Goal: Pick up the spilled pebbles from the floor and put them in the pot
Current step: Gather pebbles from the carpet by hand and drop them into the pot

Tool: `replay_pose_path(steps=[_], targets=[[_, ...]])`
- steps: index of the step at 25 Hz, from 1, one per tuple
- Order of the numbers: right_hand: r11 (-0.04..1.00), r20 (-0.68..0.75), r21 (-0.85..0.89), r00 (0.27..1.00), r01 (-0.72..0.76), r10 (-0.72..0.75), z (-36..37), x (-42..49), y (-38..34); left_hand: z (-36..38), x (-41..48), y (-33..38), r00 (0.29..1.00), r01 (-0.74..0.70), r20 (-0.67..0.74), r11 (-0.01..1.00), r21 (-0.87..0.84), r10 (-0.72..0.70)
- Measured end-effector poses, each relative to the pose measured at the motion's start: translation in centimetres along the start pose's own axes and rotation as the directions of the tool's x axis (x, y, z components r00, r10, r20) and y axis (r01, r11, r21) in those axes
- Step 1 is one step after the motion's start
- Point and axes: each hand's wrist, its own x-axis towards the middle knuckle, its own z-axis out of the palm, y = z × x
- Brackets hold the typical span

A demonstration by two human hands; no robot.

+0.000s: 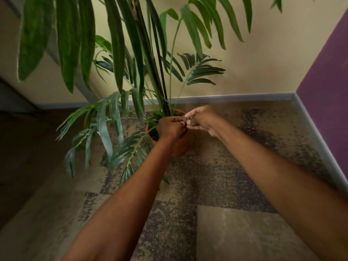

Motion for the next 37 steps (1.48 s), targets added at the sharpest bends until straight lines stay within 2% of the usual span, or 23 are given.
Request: replay_pose_path(steps=[4, 7, 9, 12, 16, 20, 24, 27, 31, 34, 37], targets=[[0.999, 0.025, 0.037, 0.999, -0.028, 0.027, 1.8, 0.3, -0.9, -2.2, 1.5, 1.0, 0.997, -0.080, 0.006, 0.980, 0.181, 0.080], [0.994, 0.050, 0.099, 0.998, -0.050, 0.045, 2.4, 0.6, -1.5, -3.4, 2.5, 2.6, 0.990, -0.142, 0.034, 0.926, 0.350, 0.139], [0.994, 0.061, 0.097, 0.997, -0.060, 0.054, 2.7, 0.8, -1.6, -3.7, 2.8, 3.7, 0.986, -0.168, 0.084, 0.862, 0.479, 0.145], [0.995, 0.048, 0.058, 0.996, -0.081, 0.078, 3.0, 1.1, -1.5, -3.1, 3.2, 5.0, 0.977, -0.208, 0.122, 0.683, 0.700, 0.172], [0.991, 0.041, 0.042, 0.991, -0.126, 0.125, 3.7, 1.2, -1.3, -1.9, 3.2, 6.0, 0.990, -0.142, 0.106, 0.605, 0.784, 0.096], [0.977, 0.059, 0.073, 0.979, -0.199, 0.195, 3.7, 0.8, -1.7, -1.3, 3.5, 6.4, 0.981, -0.155, 0.081, 0.470, 0.869, 0.175], [0.953, 0.102, 0.180, 0.969, -0.242, 0.226, 3.6, 0.4, -2.3, -1.5, 4.0, 6.2, 0.977, -0.181, 0.107, 0.460, 0.869, 0.183], [0.945, 0.119, 0.197, 0.963, -0.261, 0.241, 3.8, 0.1, -2.7, -1.7, 4.0, 6.2, 0.967, -0.209, 0.124, 0.414, 0.886, 0.222], [0.945, 0.122, 0.185, 0.960, -0.271, 0.251, 3.8, 0.2, -2.8, -2.0, 4.0, 6.2, 0.965, -0.217, 0.118, 0.470, 0.856, 0.233], [0.938, 0.142, 0.208, 0.958, -0.276, 0.250, 3.3, 0.1, -2.8, -2.1, 3.7, 6.2, 0.965, -0.219, 0.123, 0.446, 0.868, 0.233], [0.931, 0.163, 0.238, 0.956, -0.276, 0.242, 2.8, 0.0, -2.8, -2.2, 3.4, 6.4, 0.973, -0.195, 0.101, 0.512, 0.837, 0.206]])
